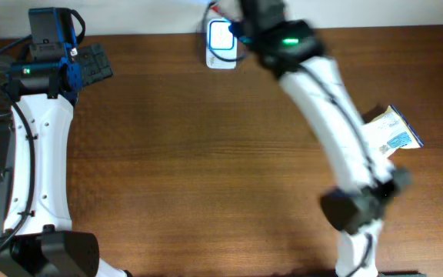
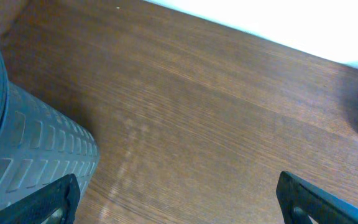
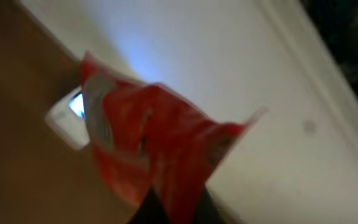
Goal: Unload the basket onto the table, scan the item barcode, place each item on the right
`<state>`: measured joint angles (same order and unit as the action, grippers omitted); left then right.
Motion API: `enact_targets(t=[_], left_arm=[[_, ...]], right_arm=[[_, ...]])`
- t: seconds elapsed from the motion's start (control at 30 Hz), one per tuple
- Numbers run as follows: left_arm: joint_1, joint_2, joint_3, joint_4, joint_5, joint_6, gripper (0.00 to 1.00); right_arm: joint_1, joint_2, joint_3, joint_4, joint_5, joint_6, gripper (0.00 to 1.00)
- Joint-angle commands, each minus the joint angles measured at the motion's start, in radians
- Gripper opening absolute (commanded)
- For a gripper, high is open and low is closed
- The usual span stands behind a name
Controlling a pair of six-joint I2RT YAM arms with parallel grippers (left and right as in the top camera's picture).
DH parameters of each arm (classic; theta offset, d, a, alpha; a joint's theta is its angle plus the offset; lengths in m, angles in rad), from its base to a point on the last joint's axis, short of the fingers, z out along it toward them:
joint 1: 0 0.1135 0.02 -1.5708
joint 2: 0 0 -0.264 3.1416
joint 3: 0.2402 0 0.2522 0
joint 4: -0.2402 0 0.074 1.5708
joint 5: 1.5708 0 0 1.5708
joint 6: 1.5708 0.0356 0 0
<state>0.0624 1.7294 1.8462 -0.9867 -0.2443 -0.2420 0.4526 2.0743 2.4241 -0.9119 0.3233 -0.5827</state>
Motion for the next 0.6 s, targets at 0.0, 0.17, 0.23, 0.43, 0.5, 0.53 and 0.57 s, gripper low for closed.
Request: enact_targets(t=[0.0,0.17,0.23,0.43,0.5,0.53,0.57], left_arm=[[0.0,-0.024,0.018,-0.003,-0.007,0.016,0.99],[-0.001,-0.024,0.018,-0.003,-0.007,0.016,0.99],[-0.001,-0.024,0.018,-0.003,-0.007,0.016,0.99],[-0.001,-0.024,0.018,-0.003,-0.007,0.016,0.99],[0.0,-0.024,0.018,-0.003,-0.007,0.016,0.99],[-0.001,-0.024,0.018,-0.003,-0.007,0.016,0.99],[0.0,-0.024,0.018,-0.003,-0.007,0.016,0.99]], right_arm=[[-0.091,-0.141,0.014,-0.234,-0.304,0.29,0.04],[-0.333,-0.124,0.013,-0.652,-0.365,0.489,0.04],[-0.47,-0.072,-0.003,-0.731,-0.365,0.5,0.04],[-0.713,-0.011,-0.355,-0.624,-0.369,0.539,0.04],[-0.756,-0.011,-0.488,-0.551,-0.369,0.539,0.1],[-0.769,-0.011,-0.509,-0.541,-0.369,0.539,0.47],[-0.776,-0.011,-0.508,-0.537,-0.369,0.539,0.62]])
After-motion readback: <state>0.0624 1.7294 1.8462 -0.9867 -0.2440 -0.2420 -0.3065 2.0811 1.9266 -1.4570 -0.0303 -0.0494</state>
